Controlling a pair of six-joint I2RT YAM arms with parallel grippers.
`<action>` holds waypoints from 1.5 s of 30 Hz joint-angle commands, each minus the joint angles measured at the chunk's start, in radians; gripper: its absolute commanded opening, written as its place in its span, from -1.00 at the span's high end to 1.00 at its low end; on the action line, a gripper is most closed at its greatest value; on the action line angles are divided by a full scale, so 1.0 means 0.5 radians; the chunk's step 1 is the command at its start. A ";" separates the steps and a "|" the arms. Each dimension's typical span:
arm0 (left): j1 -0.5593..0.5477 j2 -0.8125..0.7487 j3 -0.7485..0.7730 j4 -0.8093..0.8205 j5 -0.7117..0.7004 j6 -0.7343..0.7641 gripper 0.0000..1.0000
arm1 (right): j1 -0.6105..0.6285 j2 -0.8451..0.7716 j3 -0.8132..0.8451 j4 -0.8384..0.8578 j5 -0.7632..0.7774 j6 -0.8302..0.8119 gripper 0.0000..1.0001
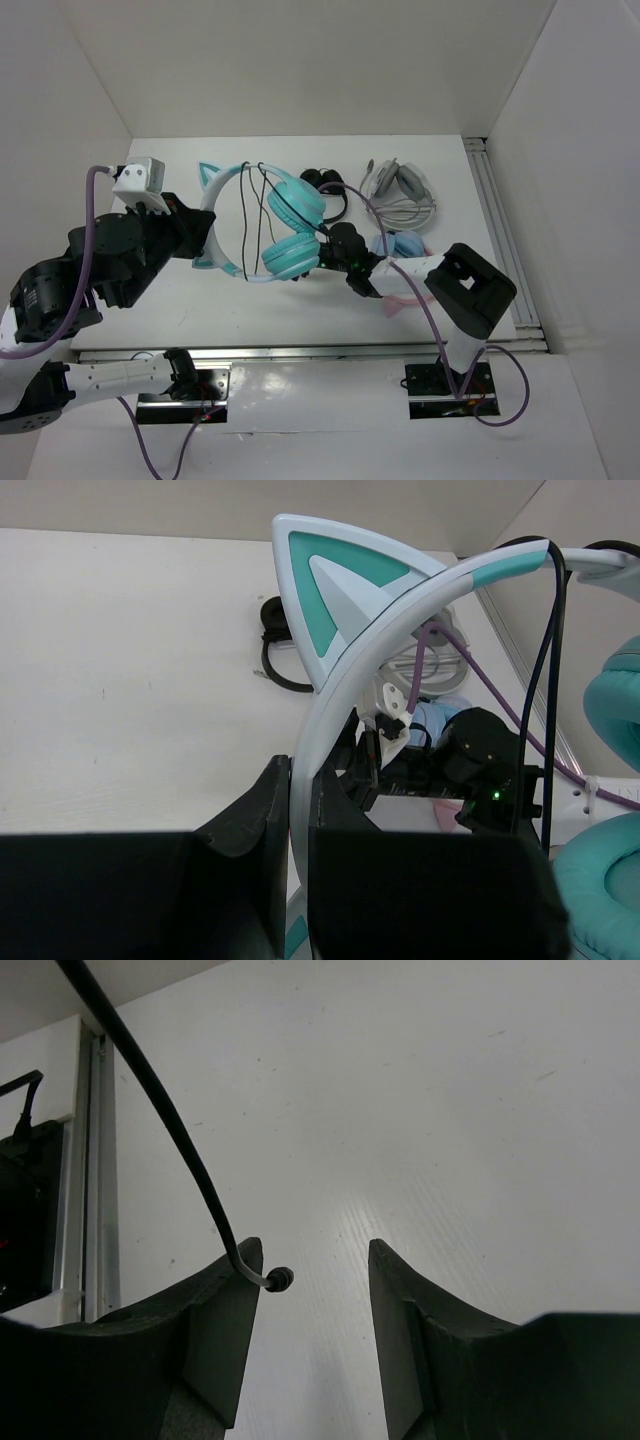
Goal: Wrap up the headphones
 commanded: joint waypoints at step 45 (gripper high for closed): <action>0.403 0.284 -0.348 -0.334 -0.910 -0.820 1.00 | 1.542 -0.900 0.054 -1.209 1.760 -0.183 1.00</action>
